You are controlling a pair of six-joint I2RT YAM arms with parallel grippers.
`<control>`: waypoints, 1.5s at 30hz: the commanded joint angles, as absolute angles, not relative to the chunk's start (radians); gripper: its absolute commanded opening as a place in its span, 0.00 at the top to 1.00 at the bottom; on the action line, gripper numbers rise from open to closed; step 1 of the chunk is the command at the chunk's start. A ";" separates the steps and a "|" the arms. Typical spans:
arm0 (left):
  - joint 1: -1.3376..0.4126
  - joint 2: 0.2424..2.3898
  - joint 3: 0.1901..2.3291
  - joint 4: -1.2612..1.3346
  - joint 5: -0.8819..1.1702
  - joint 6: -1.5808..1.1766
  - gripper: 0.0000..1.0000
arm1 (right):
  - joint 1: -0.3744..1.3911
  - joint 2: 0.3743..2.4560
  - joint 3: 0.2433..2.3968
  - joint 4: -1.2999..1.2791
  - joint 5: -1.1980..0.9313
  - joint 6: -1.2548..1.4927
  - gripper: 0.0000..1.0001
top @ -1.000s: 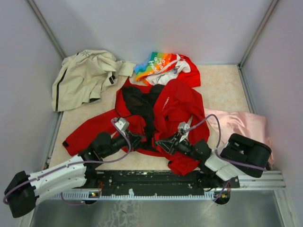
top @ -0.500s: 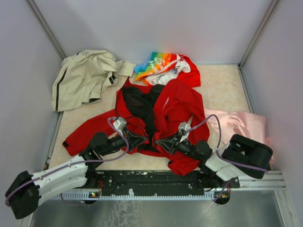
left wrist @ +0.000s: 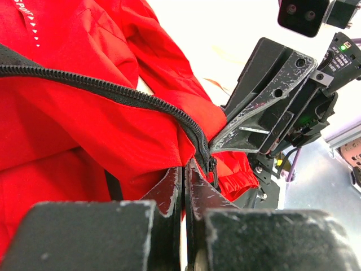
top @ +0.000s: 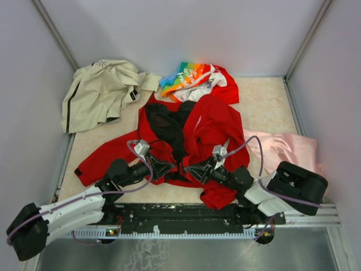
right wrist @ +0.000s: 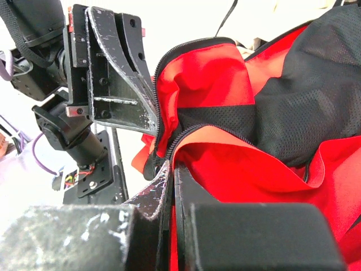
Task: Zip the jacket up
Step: Pick up the jacket from the center of the board, then insert the zipper into the jacket.
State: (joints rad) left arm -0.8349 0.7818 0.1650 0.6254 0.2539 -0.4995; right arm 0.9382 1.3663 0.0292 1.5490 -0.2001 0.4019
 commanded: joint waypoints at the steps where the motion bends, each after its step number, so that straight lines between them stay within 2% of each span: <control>1: -0.830 0.781 0.153 0.694 0.231 -0.533 1.00 | 0.930 1.344 0.066 1.724 -0.203 0.380 1.00; 9: -0.830 0.804 0.122 0.784 0.247 -0.594 1.00 | 0.930 1.362 0.084 1.724 -0.207 0.392 1.00; 45: -0.831 0.769 0.100 0.759 0.160 -0.628 1.00 | 0.933 1.399 0.115 1.726 -0.230 0.424 1.00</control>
State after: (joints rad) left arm -0.8349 0.7757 0.1078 0.7258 0.1703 -0.6182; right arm 0.9379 1.3975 0.0750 1.5494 -0.2306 0.4278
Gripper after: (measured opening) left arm 0.009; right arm 0.005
